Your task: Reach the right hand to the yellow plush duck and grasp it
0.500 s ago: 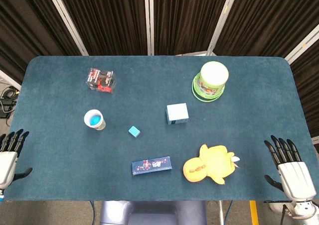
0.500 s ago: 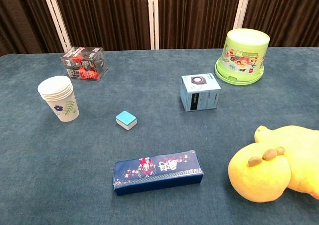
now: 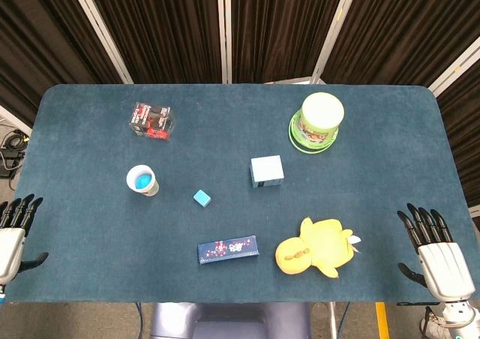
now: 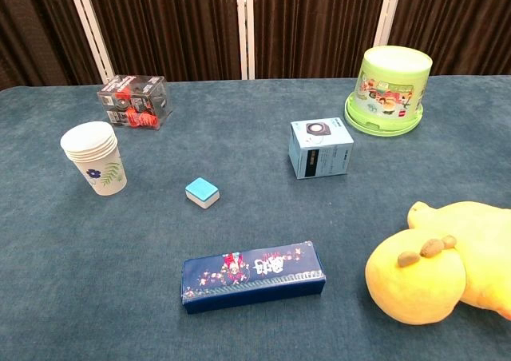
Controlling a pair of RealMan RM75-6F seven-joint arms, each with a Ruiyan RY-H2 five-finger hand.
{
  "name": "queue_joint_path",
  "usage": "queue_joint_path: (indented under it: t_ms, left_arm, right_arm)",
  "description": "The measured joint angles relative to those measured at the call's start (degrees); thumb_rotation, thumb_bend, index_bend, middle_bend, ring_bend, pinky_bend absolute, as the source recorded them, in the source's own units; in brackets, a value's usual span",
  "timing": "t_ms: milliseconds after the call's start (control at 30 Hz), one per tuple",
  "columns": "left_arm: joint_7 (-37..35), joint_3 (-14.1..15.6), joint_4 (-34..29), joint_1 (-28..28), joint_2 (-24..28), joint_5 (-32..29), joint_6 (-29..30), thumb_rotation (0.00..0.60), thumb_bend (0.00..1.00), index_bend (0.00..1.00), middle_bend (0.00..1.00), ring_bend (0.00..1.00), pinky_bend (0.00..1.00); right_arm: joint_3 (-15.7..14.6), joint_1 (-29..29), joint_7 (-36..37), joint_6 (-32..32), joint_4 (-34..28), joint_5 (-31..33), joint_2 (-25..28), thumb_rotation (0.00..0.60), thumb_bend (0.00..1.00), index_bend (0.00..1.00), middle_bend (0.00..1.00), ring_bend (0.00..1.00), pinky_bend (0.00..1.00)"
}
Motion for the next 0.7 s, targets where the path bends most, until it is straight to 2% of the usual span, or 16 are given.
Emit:
queue_joint_path:
  t_ms: [700]
  left_arm:
    - [-0.3, -0.2, -0.2, 0.2, 0.6, -0.6, -0.8, 0.600, 0.13, 0.00, 0.00, 0.00, 0.00]
  right_arm:
    - [-0.7, 0.3, 1.9, 0.5, 1.1, -2.0, 0.0, 0.600, 0.17, 0.00, 0.00, 0.00, 0.00]
